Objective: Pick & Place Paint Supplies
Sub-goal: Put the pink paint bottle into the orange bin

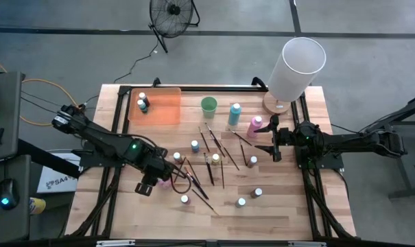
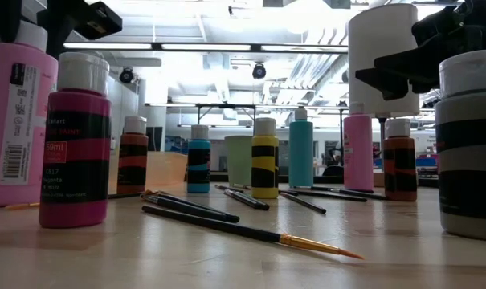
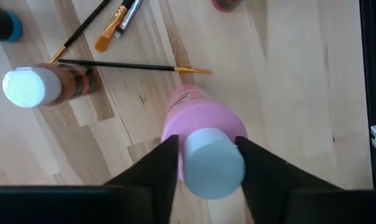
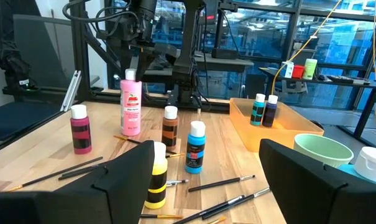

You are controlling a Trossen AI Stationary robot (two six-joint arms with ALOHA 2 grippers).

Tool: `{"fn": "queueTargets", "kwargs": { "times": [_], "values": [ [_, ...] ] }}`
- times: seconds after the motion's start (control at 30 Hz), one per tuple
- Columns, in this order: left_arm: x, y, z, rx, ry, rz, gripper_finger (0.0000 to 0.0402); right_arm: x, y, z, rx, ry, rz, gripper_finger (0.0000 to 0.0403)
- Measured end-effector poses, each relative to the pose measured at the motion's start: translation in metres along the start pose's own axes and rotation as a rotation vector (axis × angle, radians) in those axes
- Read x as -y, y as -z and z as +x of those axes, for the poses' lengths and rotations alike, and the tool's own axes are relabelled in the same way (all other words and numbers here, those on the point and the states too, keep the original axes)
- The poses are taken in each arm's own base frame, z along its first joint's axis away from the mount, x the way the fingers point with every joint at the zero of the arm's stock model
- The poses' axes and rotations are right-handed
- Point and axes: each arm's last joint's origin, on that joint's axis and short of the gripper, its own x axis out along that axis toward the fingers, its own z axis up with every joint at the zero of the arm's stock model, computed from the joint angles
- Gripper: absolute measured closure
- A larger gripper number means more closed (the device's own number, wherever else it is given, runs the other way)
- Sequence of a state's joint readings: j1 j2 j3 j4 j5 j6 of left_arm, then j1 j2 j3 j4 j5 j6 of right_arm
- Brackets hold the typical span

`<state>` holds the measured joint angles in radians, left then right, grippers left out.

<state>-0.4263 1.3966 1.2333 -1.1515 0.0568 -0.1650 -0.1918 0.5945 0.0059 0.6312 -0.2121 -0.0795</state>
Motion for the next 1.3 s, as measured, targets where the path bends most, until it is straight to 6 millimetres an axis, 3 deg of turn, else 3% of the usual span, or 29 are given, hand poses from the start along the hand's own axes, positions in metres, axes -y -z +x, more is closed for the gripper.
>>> {"fn": "queueTargets", "kwargs": {
  "times": [0.07, 0.53, 0.9, 1.1, 1.3],
  "values": [
    [0.0, 0.0, 0.0, 0.002, -0.003, 0.0, 0.0284, 0.0, 0.0, 0.0, 0.0, 0.0, 0.0, 0.0117],
    [0.0, 0.002, -0.003, -0.001, 0.017, -0.054, 0.0285, 0.0, 0.0, 0.0, 0.0, 0.0, 0.0, 0.0117],
    [-0.002, 0.0, -0.046, 0.0, -0.032, -0.147, 0.0285, 0.0, 0.0, 0.0, 0.0, 0.0, 0.0, 0.0117],
    [-0.021, 0.0, -0.073, 0.011, -0.097, -0.234, 0.0285, 0.0, 0.0, 0.0, 0.0, 0.0, 0.0, 0.0117],
    [-0.056, 0.004, -0.09, 0.008, -0.152, -0.368, 0.0285, 0.0, 0.0, 0.0, 0.0, 0.0, 0.0, 0.0117]
  ]
}}
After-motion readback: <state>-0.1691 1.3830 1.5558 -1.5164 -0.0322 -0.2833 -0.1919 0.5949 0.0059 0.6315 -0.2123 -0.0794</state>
